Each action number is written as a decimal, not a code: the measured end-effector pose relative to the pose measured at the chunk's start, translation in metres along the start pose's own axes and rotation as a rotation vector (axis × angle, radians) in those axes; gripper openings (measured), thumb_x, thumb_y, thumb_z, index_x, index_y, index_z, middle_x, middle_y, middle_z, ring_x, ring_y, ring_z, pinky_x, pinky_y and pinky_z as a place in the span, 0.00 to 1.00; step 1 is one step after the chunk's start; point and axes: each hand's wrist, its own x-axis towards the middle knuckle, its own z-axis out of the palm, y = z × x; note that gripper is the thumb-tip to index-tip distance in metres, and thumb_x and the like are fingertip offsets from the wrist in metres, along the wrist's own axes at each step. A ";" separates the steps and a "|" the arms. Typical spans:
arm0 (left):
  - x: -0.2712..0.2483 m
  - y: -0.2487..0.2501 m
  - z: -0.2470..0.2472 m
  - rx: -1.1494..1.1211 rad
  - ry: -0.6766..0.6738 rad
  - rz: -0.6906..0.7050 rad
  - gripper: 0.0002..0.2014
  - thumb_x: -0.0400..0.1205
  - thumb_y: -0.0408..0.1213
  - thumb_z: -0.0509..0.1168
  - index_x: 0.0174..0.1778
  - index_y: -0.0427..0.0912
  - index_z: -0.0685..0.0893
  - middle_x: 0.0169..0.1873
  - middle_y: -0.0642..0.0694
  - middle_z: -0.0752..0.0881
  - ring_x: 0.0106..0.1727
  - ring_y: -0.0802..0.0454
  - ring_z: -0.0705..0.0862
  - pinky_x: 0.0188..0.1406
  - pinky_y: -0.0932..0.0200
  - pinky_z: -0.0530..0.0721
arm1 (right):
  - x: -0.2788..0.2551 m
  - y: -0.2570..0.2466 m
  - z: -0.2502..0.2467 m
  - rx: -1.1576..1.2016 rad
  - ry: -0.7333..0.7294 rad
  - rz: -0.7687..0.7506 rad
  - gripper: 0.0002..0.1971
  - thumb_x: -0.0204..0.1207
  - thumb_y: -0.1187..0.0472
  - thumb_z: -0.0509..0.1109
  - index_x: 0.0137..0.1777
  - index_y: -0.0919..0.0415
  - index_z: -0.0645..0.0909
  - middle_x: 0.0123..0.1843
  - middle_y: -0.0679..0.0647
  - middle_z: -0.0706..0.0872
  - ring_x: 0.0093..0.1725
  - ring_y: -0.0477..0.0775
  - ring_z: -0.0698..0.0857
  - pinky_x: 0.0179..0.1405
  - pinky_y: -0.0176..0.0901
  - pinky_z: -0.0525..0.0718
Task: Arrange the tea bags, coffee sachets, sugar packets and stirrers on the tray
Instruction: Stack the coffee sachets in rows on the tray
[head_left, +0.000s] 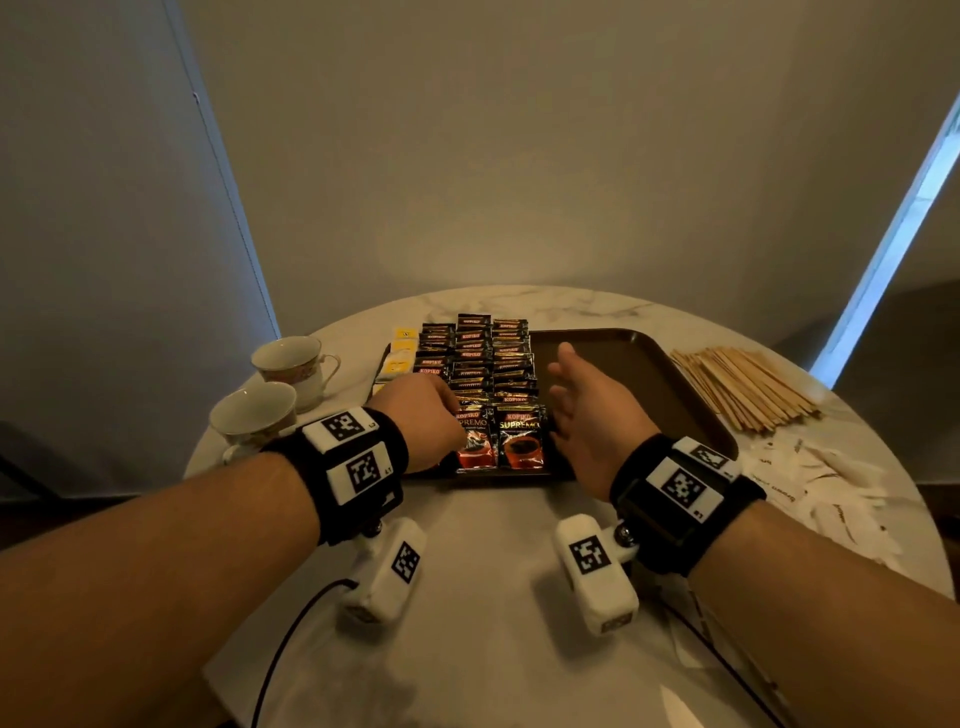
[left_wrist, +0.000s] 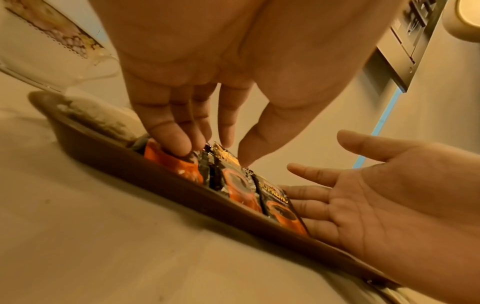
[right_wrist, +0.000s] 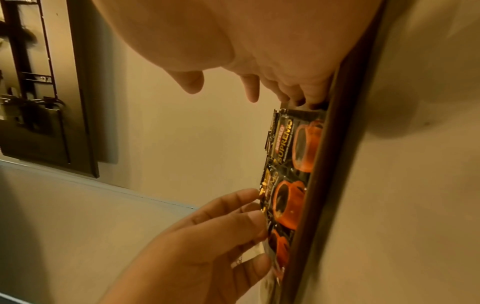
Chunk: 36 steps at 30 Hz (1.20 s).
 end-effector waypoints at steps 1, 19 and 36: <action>0.001 0.000 -0.001 0.004 0.021 0.001 0.16 0.78 0.34 0.75 0.61 0.49 0.85 0.50 0.52 0.84 0.44 0.54 0.87 0.37 0.59 0.86 | 0.002 -0.001 -0.001 0.015 0.002 0.005 0.27 0.89 0.42 0.60 0.83 0.53 0.70 0.74 0.47 0.77 0.53 0.41 0.82 0.35 0.35 0.79; 0.076 0.013 -0.032 -0.276 0.146 -0.175 0.19 0.90 0.43 0.59 0.69 0.35 0.85 0.67 0.33 0.85 0.59 0.36 0.85 0.40 0.56 0.79 | 0.103 -0.041 0.000 0.048 0.046 0.061 0.37 0.83 0.32 0.62 0.83 0.58 0.69 0.86 0.64 0.66 0.86 0.66 0.64 0.85 0.65 0.63; 0.128 -0.016 -0.036 -0.705 0.135 -0.434 0.30 0.87 0.56 0.64 0.83 0.44 0.74 0.81 0.37 0.75 0.77 0.33 0.76 0.78 0.37 0.75 | 0.171 -0.051 0.000 -0.012 0.013 0.062 0.41 0.81 0.30 0.62 0.85 0.56 0.66 0.87 0.64 0.66 0.86 0.68 0.65 0.84 0.68 0.64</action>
